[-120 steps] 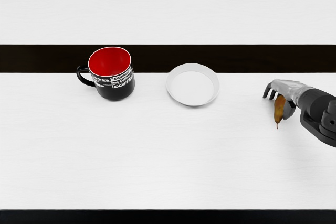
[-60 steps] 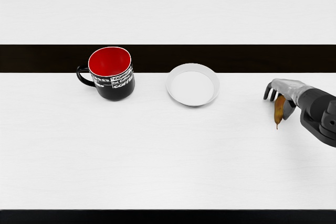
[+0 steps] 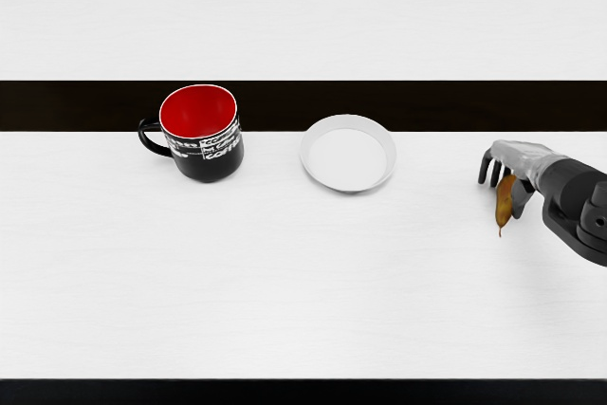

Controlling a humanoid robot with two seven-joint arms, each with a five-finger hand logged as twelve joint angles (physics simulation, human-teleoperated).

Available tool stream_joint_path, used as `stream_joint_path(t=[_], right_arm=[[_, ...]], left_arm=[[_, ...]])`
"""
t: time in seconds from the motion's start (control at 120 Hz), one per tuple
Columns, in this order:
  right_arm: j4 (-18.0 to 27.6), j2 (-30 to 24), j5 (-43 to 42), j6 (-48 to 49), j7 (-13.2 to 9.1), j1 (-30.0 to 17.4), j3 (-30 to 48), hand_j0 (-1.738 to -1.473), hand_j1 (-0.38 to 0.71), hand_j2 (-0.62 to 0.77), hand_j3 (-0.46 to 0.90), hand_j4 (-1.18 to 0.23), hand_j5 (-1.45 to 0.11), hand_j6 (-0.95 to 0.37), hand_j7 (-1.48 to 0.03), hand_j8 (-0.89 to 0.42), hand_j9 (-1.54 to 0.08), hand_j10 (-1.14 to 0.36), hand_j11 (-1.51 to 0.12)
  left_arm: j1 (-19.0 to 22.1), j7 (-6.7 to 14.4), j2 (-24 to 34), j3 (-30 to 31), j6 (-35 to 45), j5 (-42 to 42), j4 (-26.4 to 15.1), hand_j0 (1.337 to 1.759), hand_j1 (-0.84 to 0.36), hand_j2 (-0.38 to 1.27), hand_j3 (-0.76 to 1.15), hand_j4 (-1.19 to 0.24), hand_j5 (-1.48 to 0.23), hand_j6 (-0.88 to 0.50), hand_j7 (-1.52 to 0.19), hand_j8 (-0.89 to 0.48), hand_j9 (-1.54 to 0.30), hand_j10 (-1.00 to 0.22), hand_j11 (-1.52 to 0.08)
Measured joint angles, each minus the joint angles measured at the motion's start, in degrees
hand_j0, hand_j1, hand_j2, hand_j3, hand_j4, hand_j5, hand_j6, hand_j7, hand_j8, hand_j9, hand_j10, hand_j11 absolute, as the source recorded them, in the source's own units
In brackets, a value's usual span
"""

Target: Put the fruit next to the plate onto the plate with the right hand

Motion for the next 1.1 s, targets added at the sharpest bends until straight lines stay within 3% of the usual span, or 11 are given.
stream_joint_path(t=[0.175,0.65,0.792,1.1], right_arm=[[-0.2,0.2,0.0,-0.1,0.0,0.0,0.0,-1.657,0.24,0.5,0.0,-0.66,-0.85,-0.66,-0.85,-0.47,-0.86,-0.57,-0.87],[-0.9,0.6,0.2,-0.1,0.0,0.0,0.4,-1.656,0.2,0.45,0.0,-0.69,-0.97,-0.71,-0.93,-0.45,-0.95,-0.57,-0.95],[-0.7,0.6,0.4,-0.2,0.1,0.0,0.9,-1.657,0.23,0.58,0.0,-0.7,-0.96,-0.72,-0.94,-0.5,-0.96,-0.61,-0.97],[0.1,0.5,1.1,-0.1,0.1,0.5,2.1,-1.657,0.22,0.57,0.0,-0.72,-0.96,-0.73,-0.94,-0.51,-0.97,-0.63,-0.99]], left_arm=[[0.0,0.0,0.0,0.0,0.0,0.0,0.0,1.658,0.35,0.0,0.0,0.0,0.0,0.0,0.0,0.0,0.0,0.0,0.0],[-0.2,0.0,0.0,0.0,0.0,0.0,0.0,1.658,0.35,0.0,0.0,0.0,0.0,0.0,0.0,0.0,0.0,0.0,0.0],[-0.3,0.0,0.0,0.0,0.0,0.0,0.0,1.658,0.35,0.0,0.0,0.0,0.0,0.0,0.0,0.0,0.0,0.0,0.0],[-0.4,0.0,0.0,0.0,0.0,0.0,0.0,1.658,0.35,0.0,0.0,0.0,0.0,0.0,0.0,0.0,0.0,0.0,0.0]])
